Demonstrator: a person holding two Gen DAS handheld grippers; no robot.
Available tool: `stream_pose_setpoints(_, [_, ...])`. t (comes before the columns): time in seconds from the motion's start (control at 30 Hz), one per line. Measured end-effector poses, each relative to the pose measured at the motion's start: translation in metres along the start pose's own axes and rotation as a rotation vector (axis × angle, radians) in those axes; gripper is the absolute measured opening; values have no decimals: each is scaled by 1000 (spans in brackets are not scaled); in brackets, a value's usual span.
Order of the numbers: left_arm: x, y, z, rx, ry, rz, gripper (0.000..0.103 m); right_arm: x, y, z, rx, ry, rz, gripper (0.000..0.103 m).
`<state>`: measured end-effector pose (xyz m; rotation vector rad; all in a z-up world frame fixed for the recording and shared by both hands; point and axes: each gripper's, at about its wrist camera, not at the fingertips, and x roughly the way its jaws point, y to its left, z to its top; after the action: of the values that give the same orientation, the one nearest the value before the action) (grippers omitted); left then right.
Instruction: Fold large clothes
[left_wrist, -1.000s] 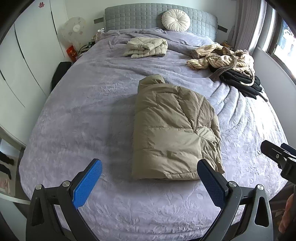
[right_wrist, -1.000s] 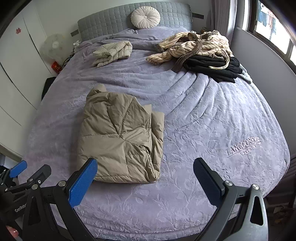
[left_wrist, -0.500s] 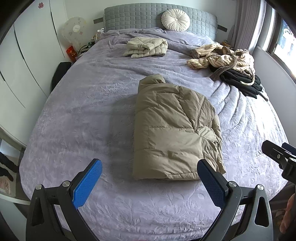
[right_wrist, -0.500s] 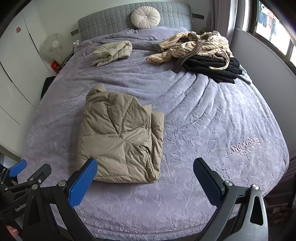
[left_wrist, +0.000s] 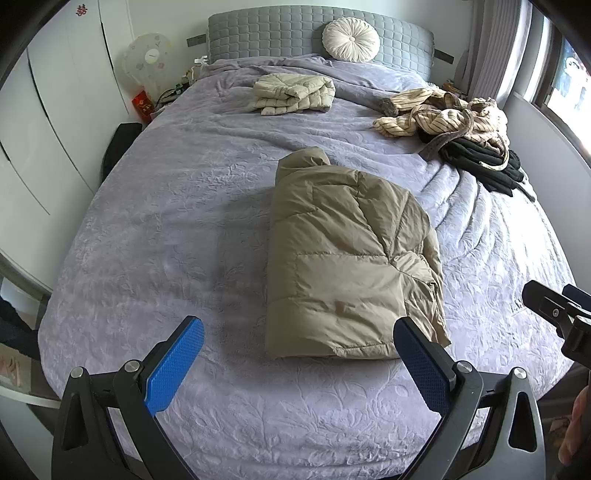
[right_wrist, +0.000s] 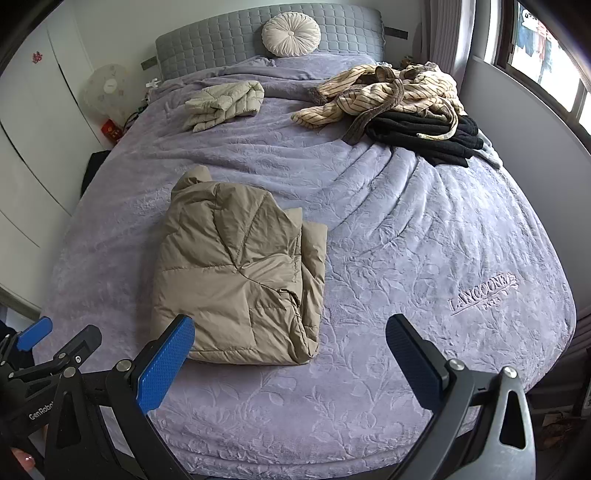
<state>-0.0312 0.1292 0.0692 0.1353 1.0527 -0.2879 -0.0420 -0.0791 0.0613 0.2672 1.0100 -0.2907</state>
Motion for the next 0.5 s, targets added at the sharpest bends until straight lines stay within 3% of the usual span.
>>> stream_pose_setpoints(0.5, [3,2,2,4,1,2,103,1,1,0,-1,1,-2,103])
